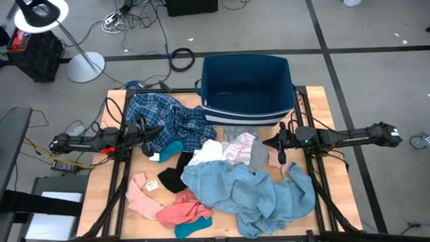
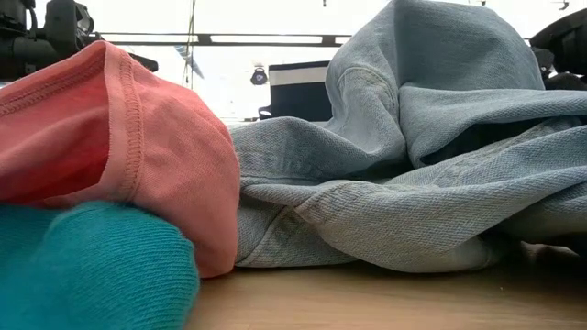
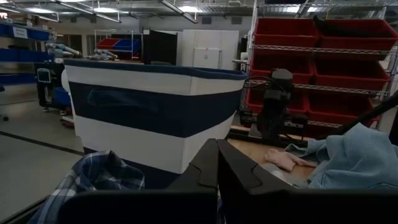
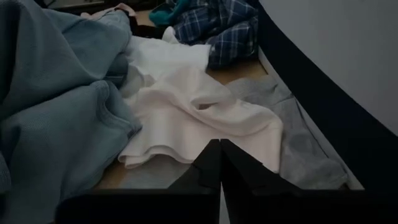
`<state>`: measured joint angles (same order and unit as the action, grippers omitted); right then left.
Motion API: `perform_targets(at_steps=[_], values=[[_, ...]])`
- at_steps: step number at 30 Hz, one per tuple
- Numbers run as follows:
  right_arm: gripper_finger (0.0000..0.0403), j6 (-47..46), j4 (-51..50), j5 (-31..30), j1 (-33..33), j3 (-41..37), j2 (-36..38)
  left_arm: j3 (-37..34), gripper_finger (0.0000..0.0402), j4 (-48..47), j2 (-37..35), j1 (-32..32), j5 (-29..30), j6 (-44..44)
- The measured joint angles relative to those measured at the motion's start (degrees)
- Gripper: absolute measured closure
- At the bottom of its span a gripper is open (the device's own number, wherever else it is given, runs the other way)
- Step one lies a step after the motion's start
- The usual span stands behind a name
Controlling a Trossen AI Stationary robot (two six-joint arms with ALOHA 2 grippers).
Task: Sort clothes
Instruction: Put the light pink sock into the blue bin
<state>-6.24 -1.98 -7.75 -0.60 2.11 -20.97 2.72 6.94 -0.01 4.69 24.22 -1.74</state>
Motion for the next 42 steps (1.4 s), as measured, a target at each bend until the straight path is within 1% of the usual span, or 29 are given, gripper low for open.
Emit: perform_targets(at_steps=[10,13,16,21,24,26,29,35,39,42], values=[[0.0399,0.3,1.7,-0.2,0.0,0.1,0.0,0.0,0.0396,0.0,0.0,0.0,0.0,0.0],[0.0401,-0.1,-0.4,-0.3,0.0,1.9,0.0,0.0,0.0396,0.0,0.0,0.0,0.0,0.0],[0.0401,-2.0,-7.0,-0.4,0.1,5.5,0.0,0.0,0.0396,0.0,0.0,0.0,0.0,0.0],[0.0401,-7.1,-21.2,-1.4,1.0,13.5,-0.4,0.0,0.0396,0.0,0.0,0.0,0.0,0.0],[0.0401,-9.8,-20.2,-2.1,2.4,14.6,-0.5,0.0,0.0396,0.0,0.0,0.0,0.0,0.0],[0.0401,-14.2,-20.3,-2.4,2.9,16.2,-1.4,0.0,0.0396,0.0,0.0,0.0,0.0,0.0],[0.0401,-19.1,-24.6,-2.8,3.5,19.9,-2.9,0.0,0.0396,0.0,0.0,0.0,0.0,0.0],[0.0402,-26.0,-41.0,-5.6,5.7,30.4,-10.2,0.0,0.0396,0.0,0.0,0.0,0.0,0.0],[0.0402,-31.5,-52.7,-5.6,7.6,36.9,-16.8,0.0,0.0396,0.0,0.0,0.0,0.0,0.0],[0.0402,-36.1,-59.8,-5.0,8.9,40.1,-21.4,0.0,0.0396,0.0,0.0,0.0,0.0,0.0]])
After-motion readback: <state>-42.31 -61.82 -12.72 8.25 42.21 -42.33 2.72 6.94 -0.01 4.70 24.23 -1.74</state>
